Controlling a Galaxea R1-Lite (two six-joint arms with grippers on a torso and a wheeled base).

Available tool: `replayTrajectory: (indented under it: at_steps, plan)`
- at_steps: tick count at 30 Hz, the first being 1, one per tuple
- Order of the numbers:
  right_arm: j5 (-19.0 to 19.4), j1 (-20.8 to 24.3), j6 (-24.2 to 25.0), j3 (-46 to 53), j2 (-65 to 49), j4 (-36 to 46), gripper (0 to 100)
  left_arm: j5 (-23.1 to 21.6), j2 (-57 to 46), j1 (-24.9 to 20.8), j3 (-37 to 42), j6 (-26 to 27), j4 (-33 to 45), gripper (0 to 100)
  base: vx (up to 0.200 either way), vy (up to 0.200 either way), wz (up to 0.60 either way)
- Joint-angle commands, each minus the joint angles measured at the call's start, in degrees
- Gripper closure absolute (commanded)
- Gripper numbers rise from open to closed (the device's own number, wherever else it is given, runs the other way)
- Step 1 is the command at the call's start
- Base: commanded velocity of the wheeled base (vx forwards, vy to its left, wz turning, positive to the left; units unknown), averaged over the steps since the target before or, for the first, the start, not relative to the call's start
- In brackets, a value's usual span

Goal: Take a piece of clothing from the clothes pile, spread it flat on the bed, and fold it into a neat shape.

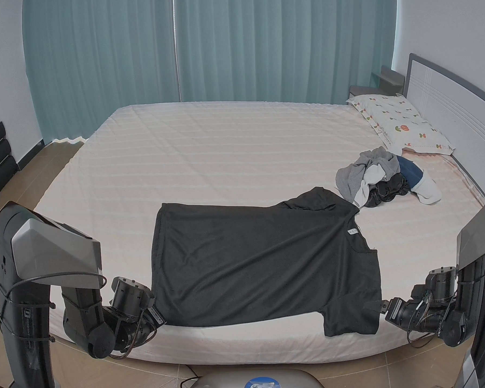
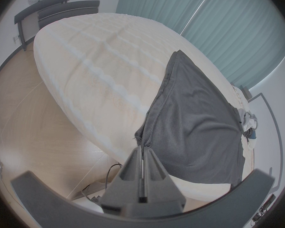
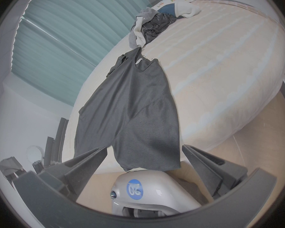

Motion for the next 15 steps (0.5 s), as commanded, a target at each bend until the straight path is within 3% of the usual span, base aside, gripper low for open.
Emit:
replayTrajectory:
  at_steps: [1,8,15]
  plan:
    - [-0.09,-1.13,-2.32,1.01,3.03,-0.47,0,0.18,0.47,0.31,2.58,-0.46,-2.93,100,0.0,0.0,0.0]
    - [0.08,-2.8,-4.96,0.4,5.14,-0.56,0,0.18,0.56,0.66,3.28,-2.22,-4.77,100,0.0,0.0,0.0]
    - [0.43,-1.4,-4.78,-2.33,6.02,-0.56,0,0.01,0.56,0.75,3.11,-2.4,-4.77,100,0.0,0.0,0.0]
